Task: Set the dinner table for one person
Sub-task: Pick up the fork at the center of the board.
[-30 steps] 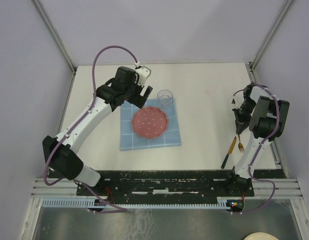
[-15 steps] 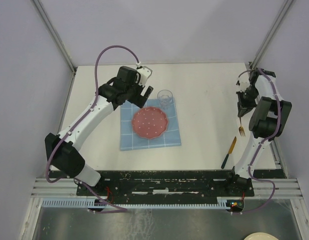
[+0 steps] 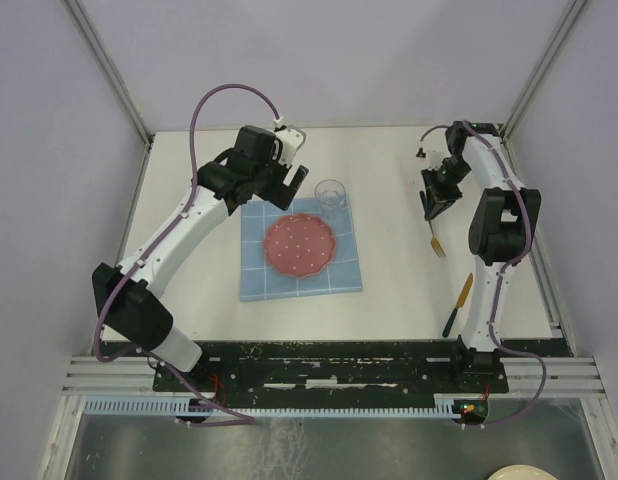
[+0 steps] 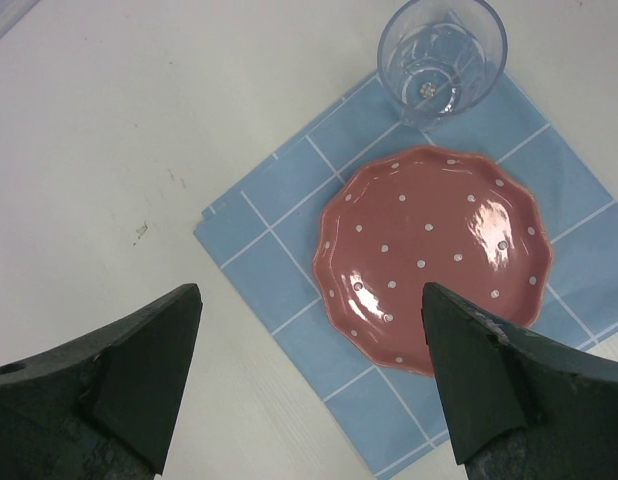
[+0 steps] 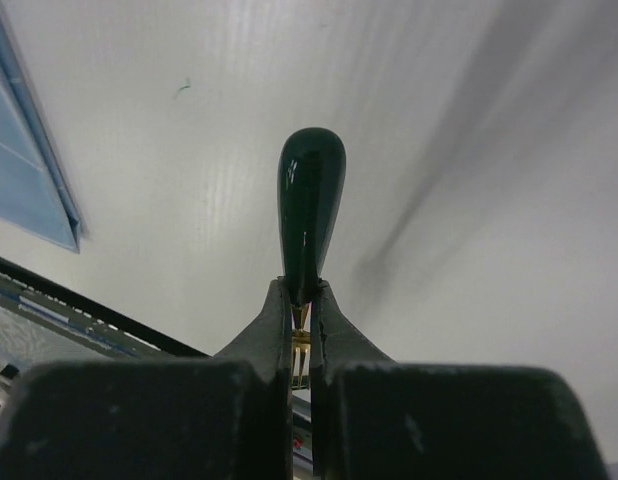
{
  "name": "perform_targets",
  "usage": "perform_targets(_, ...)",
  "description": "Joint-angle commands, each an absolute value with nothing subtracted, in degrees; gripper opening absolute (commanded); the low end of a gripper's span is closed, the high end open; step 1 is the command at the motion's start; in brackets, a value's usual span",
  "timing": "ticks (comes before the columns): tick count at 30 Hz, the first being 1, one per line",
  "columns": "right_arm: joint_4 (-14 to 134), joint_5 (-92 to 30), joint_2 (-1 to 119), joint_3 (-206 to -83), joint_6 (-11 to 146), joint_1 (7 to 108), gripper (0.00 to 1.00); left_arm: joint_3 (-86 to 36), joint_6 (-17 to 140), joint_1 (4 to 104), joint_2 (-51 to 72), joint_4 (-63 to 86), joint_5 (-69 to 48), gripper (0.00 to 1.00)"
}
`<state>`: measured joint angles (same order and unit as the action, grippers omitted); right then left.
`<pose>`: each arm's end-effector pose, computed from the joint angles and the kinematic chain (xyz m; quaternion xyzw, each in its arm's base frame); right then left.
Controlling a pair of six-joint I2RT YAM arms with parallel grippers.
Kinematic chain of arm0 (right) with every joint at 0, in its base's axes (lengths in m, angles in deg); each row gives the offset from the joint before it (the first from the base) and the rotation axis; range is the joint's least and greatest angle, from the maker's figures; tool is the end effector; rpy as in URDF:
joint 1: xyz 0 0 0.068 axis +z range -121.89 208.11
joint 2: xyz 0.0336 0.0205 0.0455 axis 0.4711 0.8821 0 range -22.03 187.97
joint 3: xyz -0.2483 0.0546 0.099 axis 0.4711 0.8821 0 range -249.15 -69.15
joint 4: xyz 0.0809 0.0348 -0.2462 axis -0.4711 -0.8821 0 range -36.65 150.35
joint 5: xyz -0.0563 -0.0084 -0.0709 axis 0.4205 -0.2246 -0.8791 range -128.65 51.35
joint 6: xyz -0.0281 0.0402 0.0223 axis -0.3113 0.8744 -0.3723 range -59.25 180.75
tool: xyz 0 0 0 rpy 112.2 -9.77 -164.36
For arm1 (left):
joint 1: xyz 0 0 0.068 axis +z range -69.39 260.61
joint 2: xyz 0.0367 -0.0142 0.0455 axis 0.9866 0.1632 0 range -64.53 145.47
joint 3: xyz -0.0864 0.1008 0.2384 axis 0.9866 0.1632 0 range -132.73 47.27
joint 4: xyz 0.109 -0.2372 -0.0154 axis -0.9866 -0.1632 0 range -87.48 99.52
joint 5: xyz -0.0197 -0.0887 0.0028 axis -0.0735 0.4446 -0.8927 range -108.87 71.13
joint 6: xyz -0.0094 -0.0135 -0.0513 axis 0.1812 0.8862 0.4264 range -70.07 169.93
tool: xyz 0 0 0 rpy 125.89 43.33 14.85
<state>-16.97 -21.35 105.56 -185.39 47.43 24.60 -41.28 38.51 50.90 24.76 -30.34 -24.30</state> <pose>0.4355 -0.0161 0.2254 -0.0863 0.9848 0.1471 0.0333 0.3018 -0.1683 0.3632 0.3002 0.8566 -0.0238 0.4189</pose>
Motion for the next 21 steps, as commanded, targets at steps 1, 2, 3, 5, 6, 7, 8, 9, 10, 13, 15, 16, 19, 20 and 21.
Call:
perform_targets(1, -21.66, -15.78, 108.33, -187.23, 45.87, 29.0, 0.02, -43.82, 36.79, 50.71, 24.42, -29.76, -23.7, 0.97)
perform_targets(2, -21.96, -15.38, 108.92, -186.89, 45.66, 29.88, 0.02, -43.82, 36.8, 50.71, 24.37, -29.77, -23.7, 0.97)
perform_targets(3, -22.38, -14.98, 109.5, -186.58, 45.3, 30.79, 0.02, -43.77, 36.77, 50.65, 24.33, -29.77, -23.74, 0.97)
perform_targets(5, -22.3, -14.71, 109.97, -185.43, 44.99, 32.66, 0.02, -43.7, 36.62, 50.69, 24.24, -29.81, -24.17, 0.97)
perform_targets(6, -21.93, -14.81, 110.0, -184.63, 44.9, 33.47, 0.02, -43.75, 36.52, 50.7, 24.11, -29.9, -24.26, 0.97)
perform_targets(7, -21.66, -14.79, 109.98, -183.82, 44.86, 34.14, 0.02, -43.68, 36.39, 50.68, 24.0, -29.87, -24.35, 0.97)
perform_targets(8, -21.39, -14.77, 109.99, -183.0, 44.86, 34.82, 0.02, -43.62, 36.38, 50.68, 23.91, -29.86, -24.36, 0.97)
perform_targets(9, -21.05, -14.72, 109.93, -182.15, 44.85, 35.32, 0.02, -43.54, 36.35, 50.69, 23.82, -29.86, -24.4, 0.97)
perform_targets(10, -20.63, -14.85, 109.93, -181.35, 44.92, 35.63, 0.02, -43.52, 36.31, 50.71, 23.8, -29.86, -24.52, 0.97)
perform_targets(13, -19.7, -15.38, 109.89, -179.35, 45.66, 36.01, 0.02, -43.48, 36.47, 50.72, 23.71, -29.85, -24.45, 0.97)
perform_targets(15, -19.77, -15.41, 109.69, -179.1, 45.57, 36.18, 0.02, -43.31, 36.53, 50.64, 23.71, -29.77, -24.4, 0.97)
perform_targets(16, -19.72, -15.6, 109.6, -178.98, 45.44, 36.24, 0.02, -43.27, 36.53, 50.68, 23.71, -29.77, -24.33, 0.97)
perform_targets(19, -19.98, -18.18, 109.47, -178.98, 44.95, 36.28, 0.02, -43.24, 36.65, 50.63, 23.71, -29.77, -24.07, 0.97)
perform_targets(20, -19.98, -19.16, 109.28, -178.74, 44.74, 36.25, 0.02, -43.26, 36.64, 50.63, 23.76, -29.75, -24.04, 0.97)
perform_targets(21, -19.62, -19.89, 109.01, -178.32, 44.61, 36.28, 0.02, -43.19, 36.64, 50.57, 23.79, -29.72, -24.05, 0.97)
